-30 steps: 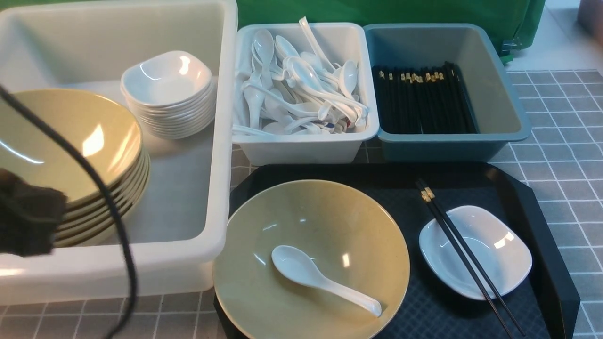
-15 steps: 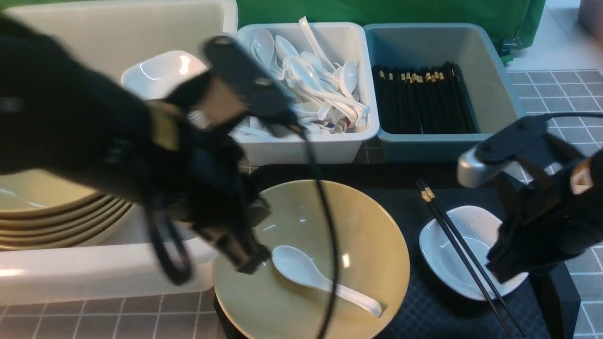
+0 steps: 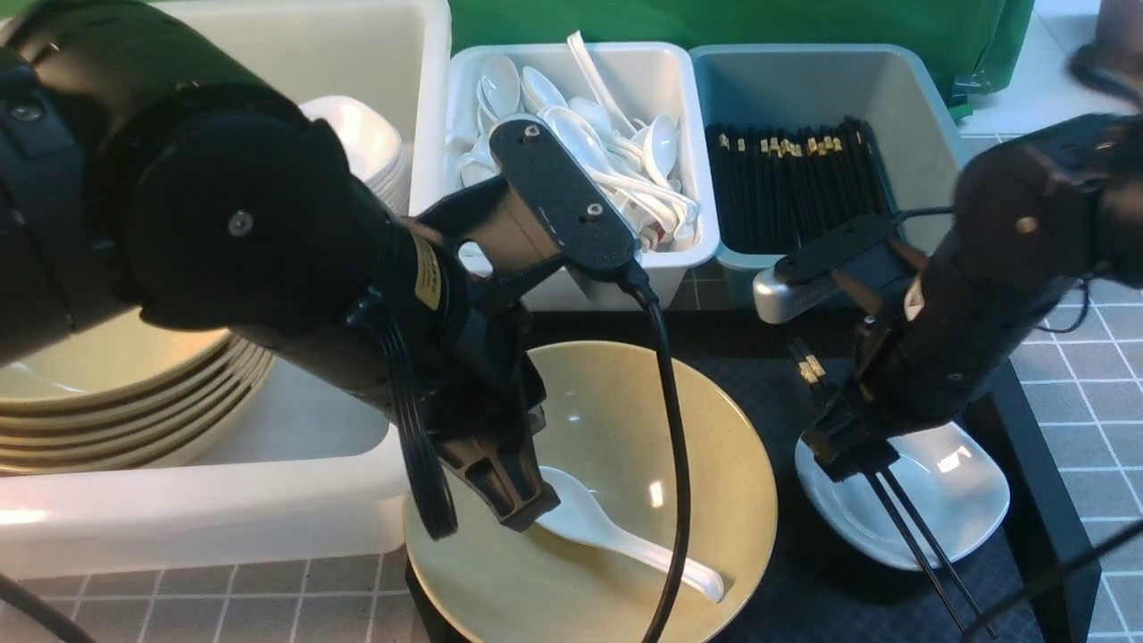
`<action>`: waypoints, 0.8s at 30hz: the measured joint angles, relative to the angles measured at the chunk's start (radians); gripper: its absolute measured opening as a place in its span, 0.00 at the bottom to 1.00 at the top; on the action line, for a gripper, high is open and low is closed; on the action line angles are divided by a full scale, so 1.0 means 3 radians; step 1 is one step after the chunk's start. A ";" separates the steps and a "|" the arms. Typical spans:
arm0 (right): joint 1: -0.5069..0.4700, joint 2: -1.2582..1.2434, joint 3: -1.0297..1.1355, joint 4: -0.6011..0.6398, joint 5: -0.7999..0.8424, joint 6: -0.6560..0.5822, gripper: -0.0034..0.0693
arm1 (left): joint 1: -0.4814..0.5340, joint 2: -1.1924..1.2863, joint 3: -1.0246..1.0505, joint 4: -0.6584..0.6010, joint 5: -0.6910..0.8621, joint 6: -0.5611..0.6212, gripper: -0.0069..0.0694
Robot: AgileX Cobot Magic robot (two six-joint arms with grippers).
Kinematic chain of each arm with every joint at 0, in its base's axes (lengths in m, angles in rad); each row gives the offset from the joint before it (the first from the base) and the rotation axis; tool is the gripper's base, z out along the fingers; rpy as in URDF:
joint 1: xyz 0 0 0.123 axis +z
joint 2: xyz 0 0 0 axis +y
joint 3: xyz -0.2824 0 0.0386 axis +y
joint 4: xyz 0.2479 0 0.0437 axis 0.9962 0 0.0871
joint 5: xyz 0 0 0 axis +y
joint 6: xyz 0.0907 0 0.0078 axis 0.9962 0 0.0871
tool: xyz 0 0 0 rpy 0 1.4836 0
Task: On grey table put chopsticks spoon bowls plates into blue grey white boxes.
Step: 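Move the grippers toward the tableware on the black tray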
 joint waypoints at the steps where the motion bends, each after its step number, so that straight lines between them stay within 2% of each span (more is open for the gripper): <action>1: 0.0000 0.0026 -0.0005 -0.0020 0.0000 0.0031 0.77 | 0.0000 0.0000 0.0000 0.0000 0.0022 0.0000 0.08; 14: -0.0126 0.0170 -0.0026 -0.0094 0.0004 0.0069 0.61 | 0.0000 0.0000 0.0000 0.0000 -0.0085 -0.0010 0.08; 24: -0.0126 0.0247 -0.0026 0.0014 0.0000 0.0056 0.49 | 0.0000 0.0000 0.0000 0.0004 -0.0184 -0.0010 0.08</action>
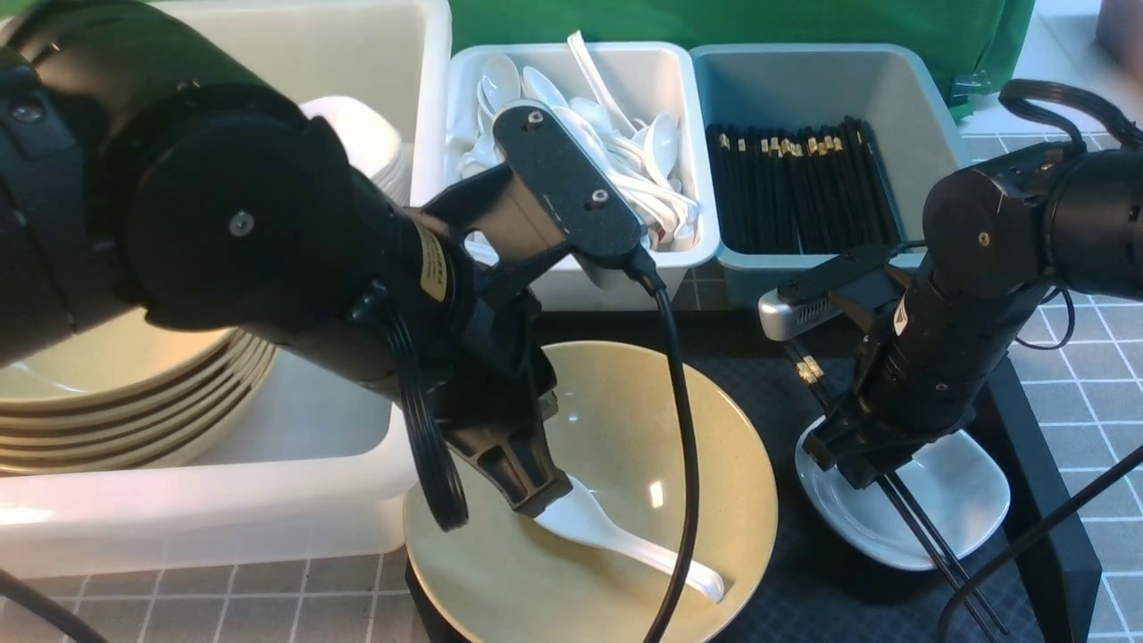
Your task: On grey table put chopsticks spoon bowls plates into blue grey white boxes.
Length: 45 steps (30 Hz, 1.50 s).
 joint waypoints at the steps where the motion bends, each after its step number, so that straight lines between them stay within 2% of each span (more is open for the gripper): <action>1: 0.0000 0.0000 0.0000 0.0000 0.0000 -0.0001 0.47 | 0.0000 0.0000 0.0000 0.0008 0.0000 0.0000 0.08; 4: 0.0000 0.0000 0.0000 0.0000 0.0000 -0.0004 0.42 | 0.0000 0.0000 0.0000 0.0011 0.0000 0.0000 0.08; 9: 0.0000 0.0000 0.0000 0.0008 0.0000 -0.0026 0.27 | 0.0000 0.0000 0.0000 0.0034 0.0000 0.0000 0.08; 21: 0.0000 -0.0254 -0.0018 0.0008 0.0070 -0.0173 0.26 | 0.0000 0.0000 0.0000 0.0104 -0.0060 0.0000 0.08; 26: -0.0002 -0.0540 -0.0355 0.0002 0.0120 -0.0259 0.26 | 0.0031 0.0000 0.0000 0.0084 -0.0430 -0.0004 0.08; 30: -0.0112 -0.0482 -0.0961 0.0001 0.0036 -0.0280 0.26 | 0.0433 0.0143 -0.0264 -0.0276 -0.0745 0.0049 0.08; 31: -0.0112 -0.0482 -0.0989 0.0001 0.0025 -0.0280 0.26 | 0.0433 0.0155 -0.0282 -0.0276 -0.0749 0.0057 0.08; 32: -0.0181 -0.0409 -0.1186 -0.0002 -0.0052 -0.0277 0.26 | 0.0611 0.0242 -0.0416 -0.0417 -0.0783 0.0164 0.08; 35: -0.0301 -0.0187 -0.1569 -0.0003 -0.0264 -0.0215 0.26 | 0.0841 0.0401 -0.0658 -0.0749 -0.0887 0.0452 0.08; 41: -0.0491 0.0367 -0.2102 -0.0006 -0.1077 0.0205 0.26 | 0.0922 0.0532 -0.0824 -0.1267 -0.1412 0.0854 0.08; 45: -0.0590 0.0779 -0.2246 -0.0006 -0.1679 0.0495 0.26 | 0.0922 0.0537 -0.0824 -0.1320 -0.1490 0.0909 0.08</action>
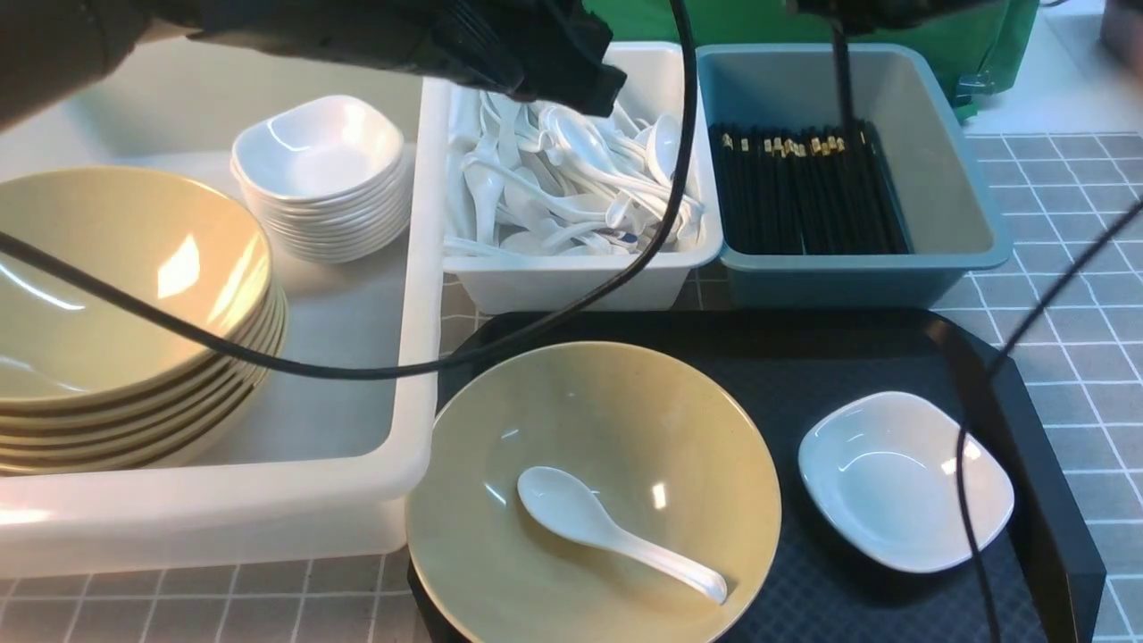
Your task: On grey table put chopsticks spoon bowls plates into blue grey white boxes.
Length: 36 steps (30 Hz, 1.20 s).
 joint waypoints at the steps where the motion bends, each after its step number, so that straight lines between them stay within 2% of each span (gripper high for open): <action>1: -0.0016 0.0095 -0.0025 0.0000 -0.0074 0.0054 0.26 | 0.0000 0.0000 0.0000 0.0024 0.0015 -0.0003 0.08; 6: -0.0083 0.0454 -0.0116 0.0000 -0.0048 0.0145 0.26 | 0.0000 0.0010 0.0000 0.0155 0.0181 -0.0109 0.08; 8: -0.0113 0.0601 -0.0153 0.0000 0.0081 0.0190 0.29 | 0.0000 0.0016 0.0000 0.0202 0.0285 -0.0174 0.08; 11: -0.0121 0.0655 -0.0154 0.0000 0.0256 0.0219 0.41 | 0.0000 0.0016 0.0000 0.0261 0.0392 -0.0216 0.08; 12: -0.0121 0.0647 -0.0165 0.0000 0.0352 0.0217 0.49 | 0.0000 0.0013 0.0000 0.0290 0.0451 -0.0244 0.08; 14: -0.0121 0.0608 -0.0206 0.0004 0.0535 0.0214 0.58 | 0.0004 -0.0013 0.0000 0.0341 0.0563 -0.0291 0.08; 19: -0.0106 0.0396 -0.0465 0.0004 0.1300 0.0013 0.71 | 0.0007 -0.0234 0.0080 0.0502 0.0775 -0.0426 0.08; 22: -0.0059 0.0265 -0.0576 0.0007 0.1642 -0.0201 0.72 | 0.0007 -0.0432 0.0231 0.0594 0.0795 -0.0482 0.08; 28: 0.0338 -0.0113 -0.0652 0.0024 0.2610 -0.0911 0.69 | 0.0007 -0.1208 0.0992 0.0738 0.0808 -0.0738 0.08; 36: 0.0888 -0.0517 -0.0289 0.0034 0.2811 -0.1075 0.63 | 0.0007 -0.2254 0.1863 0.0753 0.0716 -0.1008 0.08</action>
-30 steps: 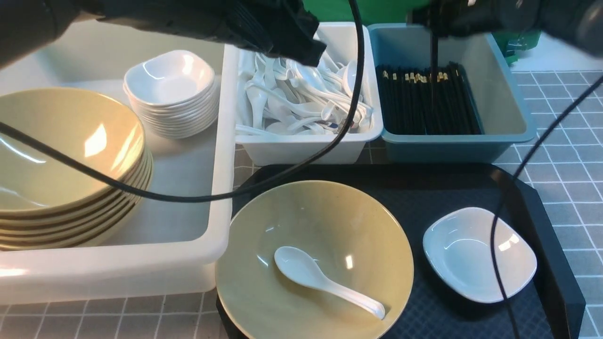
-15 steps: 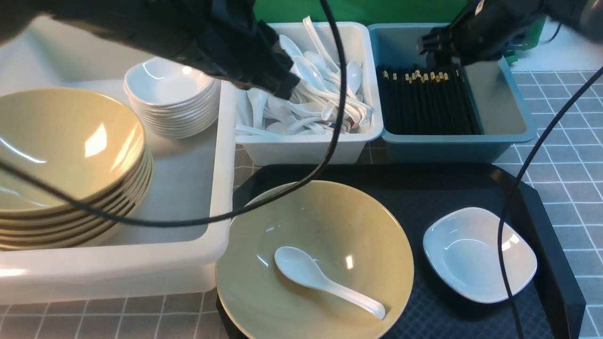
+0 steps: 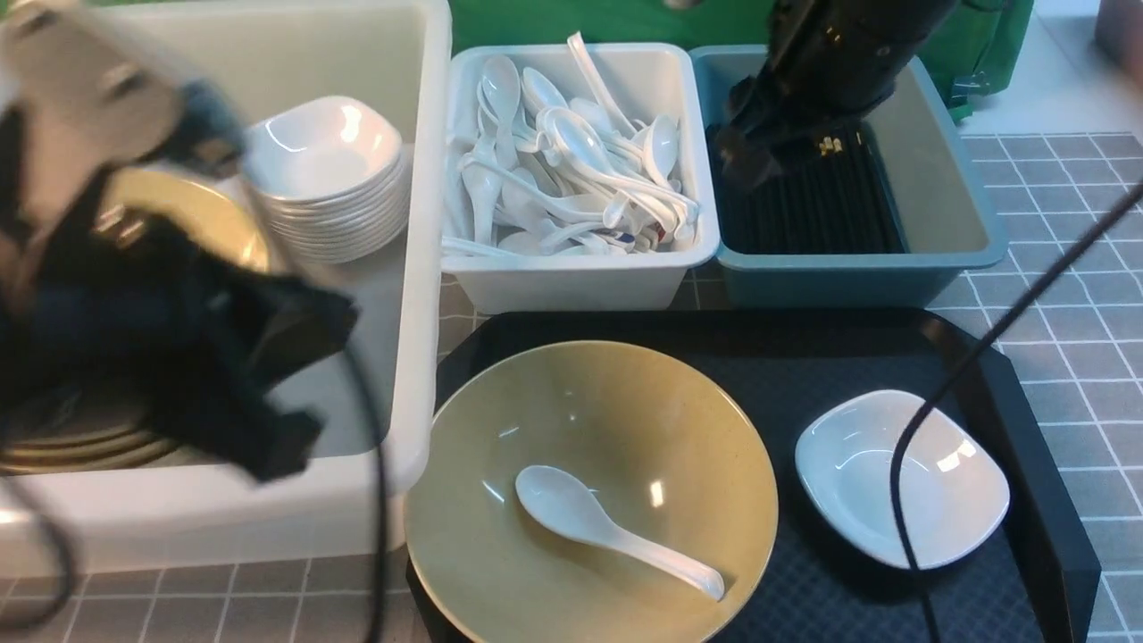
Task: On grey table put chopsticks spoon bowls plates into blue grey white boxes.
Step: 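Reach down and grasp the white spoon resting in the bowl with the right gripper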
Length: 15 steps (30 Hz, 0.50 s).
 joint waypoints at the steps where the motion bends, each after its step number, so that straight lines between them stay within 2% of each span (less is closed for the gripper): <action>1: 0.0125 -0.0108 0.0139 0.0000 0.0004 -0.0013 0.62 | 0.0000 -0.0202 0.0152 0.0004 -0.0007 -0.0033 0.08; 8: 0.0705 -0.0527 0.0834 0.0004 0.0004 0.0004 0.60 | 0.0000 -0.0908 0.0639 0.0004 -0.0011 -0.0078 0.08; 15: 0.1056 -0.0522 0.1415 0.0004 -0.0010 0.0042 0.60 | 0.0000 -0.1019 0.0834 -0.0042 -0.0024 -0.0251 0.08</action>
